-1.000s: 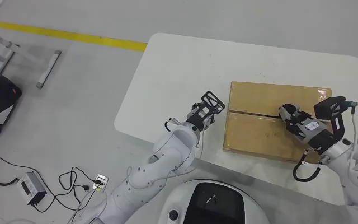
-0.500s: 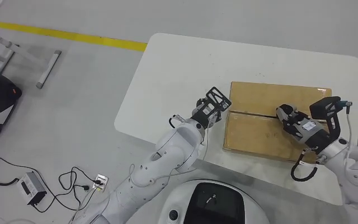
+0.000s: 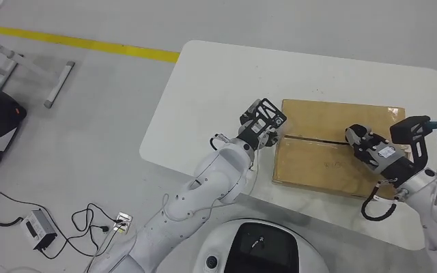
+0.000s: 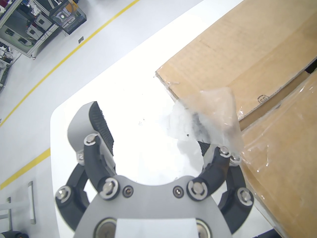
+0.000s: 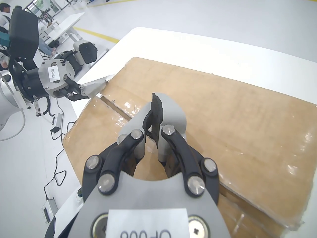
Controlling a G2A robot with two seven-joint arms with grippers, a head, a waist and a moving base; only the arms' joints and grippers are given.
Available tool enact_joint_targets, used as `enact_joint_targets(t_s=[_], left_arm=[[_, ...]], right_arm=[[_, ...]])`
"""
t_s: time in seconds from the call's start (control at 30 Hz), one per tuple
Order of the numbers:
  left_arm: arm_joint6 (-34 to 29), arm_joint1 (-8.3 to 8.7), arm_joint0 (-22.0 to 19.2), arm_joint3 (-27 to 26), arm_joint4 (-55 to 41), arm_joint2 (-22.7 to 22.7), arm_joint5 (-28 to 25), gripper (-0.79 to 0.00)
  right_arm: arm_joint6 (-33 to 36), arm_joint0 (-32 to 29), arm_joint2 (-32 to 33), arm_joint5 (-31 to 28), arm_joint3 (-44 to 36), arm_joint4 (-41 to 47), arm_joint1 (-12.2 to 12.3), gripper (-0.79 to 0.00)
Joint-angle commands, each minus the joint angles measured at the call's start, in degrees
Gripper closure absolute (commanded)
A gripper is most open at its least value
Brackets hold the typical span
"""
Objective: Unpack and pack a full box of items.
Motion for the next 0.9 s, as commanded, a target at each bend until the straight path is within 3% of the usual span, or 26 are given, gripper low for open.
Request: enact_joint_targets(t_s=[0.0, 0.47, 0.87], left_arm=[[0.06, -0.25, -0.83, 0.57, -0.29, 0.07, 0.17, -0.711], [0.12, -1.91, -5.22, 2.48, -0.88, 2.90, -1.55, -0.702], [-0.59, -3.61, -8.96, 4.69, -0.23, 6.45, -2.51, -0.782]], right_arm=[[-0.18, 0.00, -0.06, 0.10, 0.07, 0.05, -0.01, 0.000], [-1.40, -1.32, 3.39, 1.26, -1.04, 0.91, 0.38, 0.000], [-1.94, -5.76, 10.05, 1.36, -1.98, 1.53, 1.21, 0.000]])
